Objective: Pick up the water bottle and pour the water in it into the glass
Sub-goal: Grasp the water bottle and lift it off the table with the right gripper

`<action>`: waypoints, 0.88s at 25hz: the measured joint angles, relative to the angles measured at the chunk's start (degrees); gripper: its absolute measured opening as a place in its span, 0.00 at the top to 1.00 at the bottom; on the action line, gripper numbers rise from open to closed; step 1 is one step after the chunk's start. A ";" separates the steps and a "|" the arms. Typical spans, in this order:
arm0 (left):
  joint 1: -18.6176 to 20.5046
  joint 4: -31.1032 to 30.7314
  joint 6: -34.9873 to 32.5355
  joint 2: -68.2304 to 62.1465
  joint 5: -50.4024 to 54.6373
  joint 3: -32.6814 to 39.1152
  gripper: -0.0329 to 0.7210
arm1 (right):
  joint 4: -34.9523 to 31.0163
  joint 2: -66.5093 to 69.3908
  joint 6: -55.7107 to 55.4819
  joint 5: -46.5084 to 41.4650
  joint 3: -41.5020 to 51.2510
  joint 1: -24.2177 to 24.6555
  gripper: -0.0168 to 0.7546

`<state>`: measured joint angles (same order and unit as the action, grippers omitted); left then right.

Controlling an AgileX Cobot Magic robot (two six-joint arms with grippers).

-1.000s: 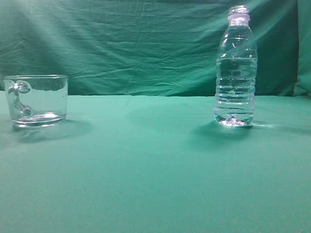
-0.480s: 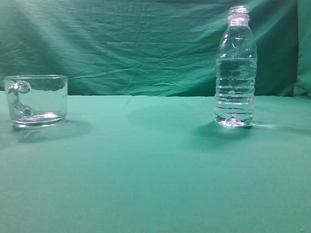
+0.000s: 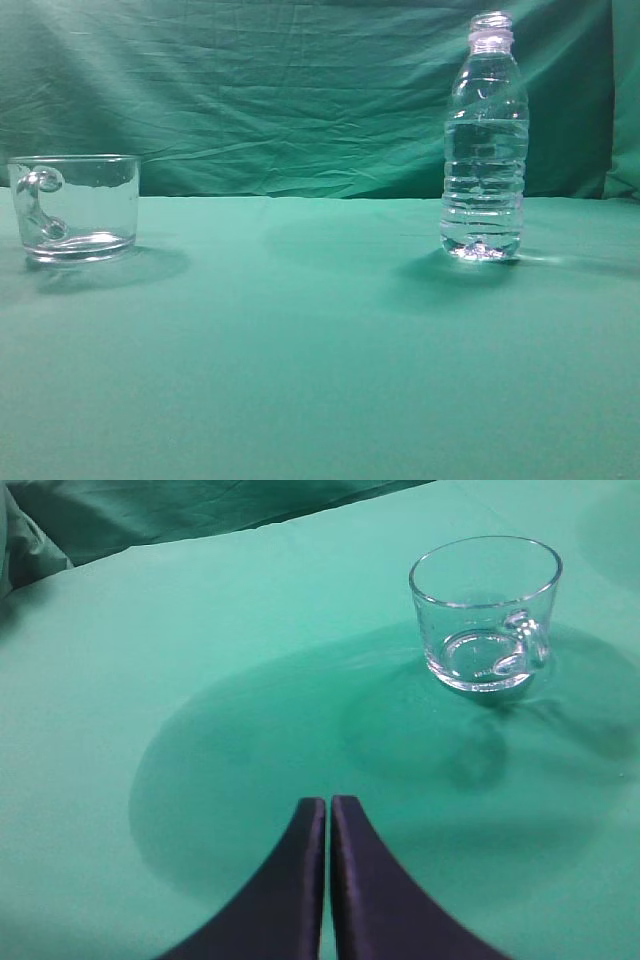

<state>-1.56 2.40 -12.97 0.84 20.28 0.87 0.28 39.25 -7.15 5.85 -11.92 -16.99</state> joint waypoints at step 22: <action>0.00 0.00 0.00 0.00 0.00 0.00 0.96 | 10.31 46.94 0.10 33.04 -11.13 -2.01 0.14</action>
<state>-1.56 2.40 -12.97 0.84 20.28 0.87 10.59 86.19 -7.06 38.89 -23.06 -19.00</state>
